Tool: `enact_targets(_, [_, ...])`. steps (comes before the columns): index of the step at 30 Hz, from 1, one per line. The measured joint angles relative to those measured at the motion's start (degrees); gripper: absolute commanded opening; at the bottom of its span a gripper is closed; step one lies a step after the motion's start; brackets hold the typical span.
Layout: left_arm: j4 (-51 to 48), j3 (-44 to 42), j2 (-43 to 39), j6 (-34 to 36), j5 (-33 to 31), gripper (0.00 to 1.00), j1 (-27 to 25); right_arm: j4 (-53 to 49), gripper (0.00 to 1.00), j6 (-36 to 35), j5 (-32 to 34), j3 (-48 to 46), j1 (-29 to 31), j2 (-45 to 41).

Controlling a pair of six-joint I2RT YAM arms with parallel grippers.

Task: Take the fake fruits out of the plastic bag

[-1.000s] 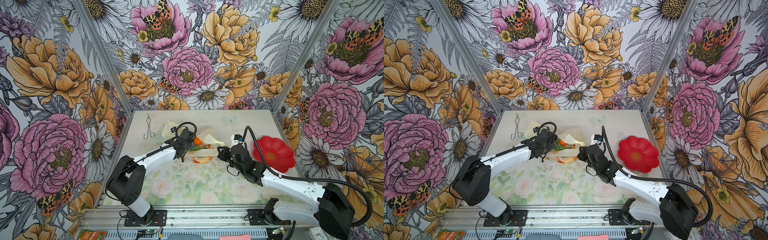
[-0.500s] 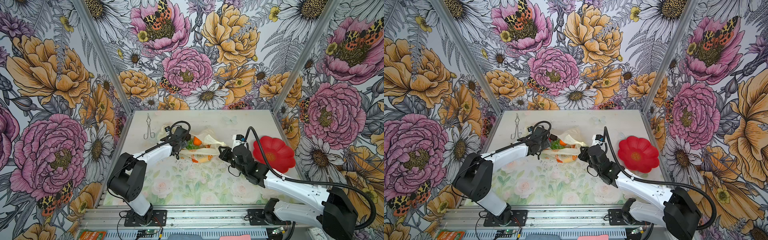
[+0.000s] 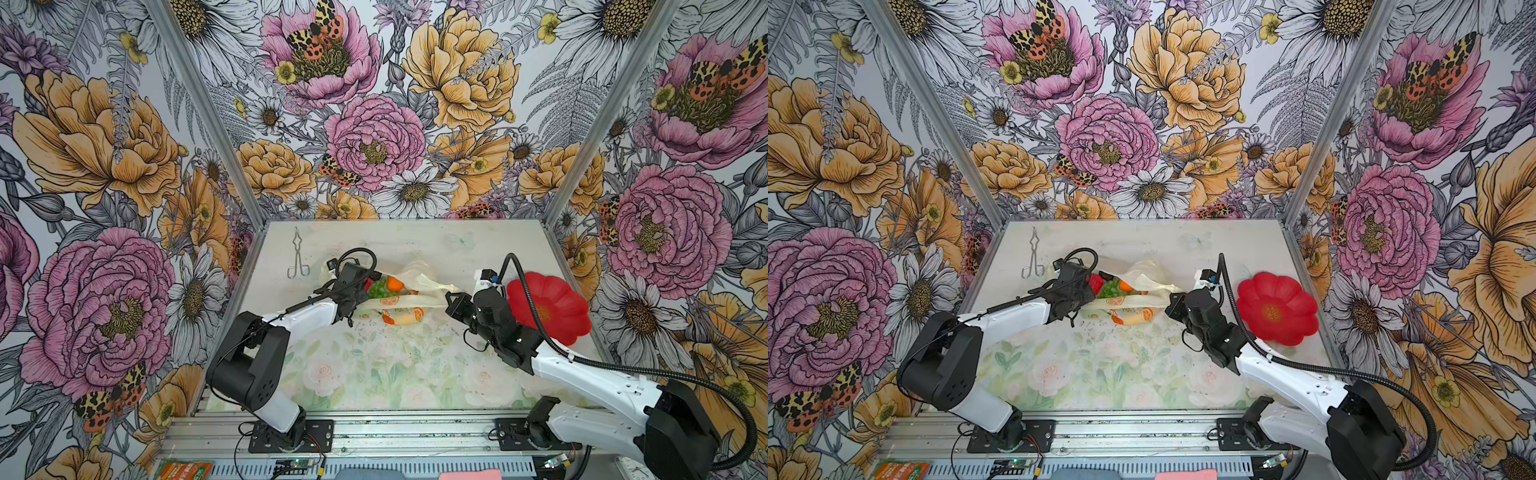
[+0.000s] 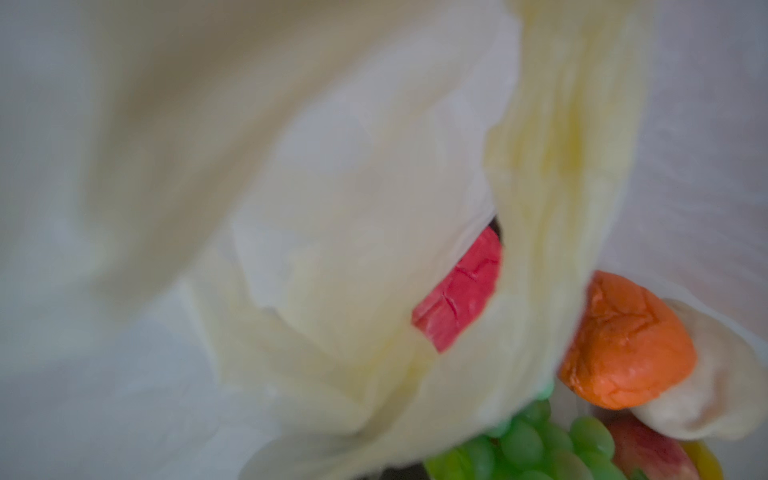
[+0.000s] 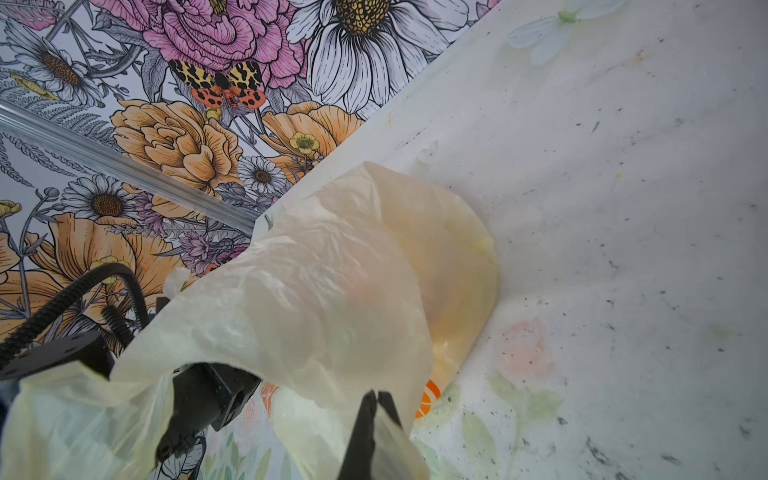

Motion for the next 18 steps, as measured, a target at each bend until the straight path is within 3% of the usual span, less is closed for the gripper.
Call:
enact_targets(9, [8.59, -12.90, -20.33, 7.45, 3.43, 0.00, -4.50, -0.98, 0.00, -0.35, -9.07, 1.31, -13.64, 5.01])
enact_targets(15, [8.76, -16.55, -26.05, 10.54, 5.25, 0.00, -4.17, -8.66, 0.46, -8.55, -8.85, 7.56, -11.10, 4.66])
enact_targets(18, [8.13, -16.55, -26.40, 11.80, 5.68, 0.00, -3.98, -13.55, 0.57, -14.75, -5.57, 11.06, -6.34, 1.05])
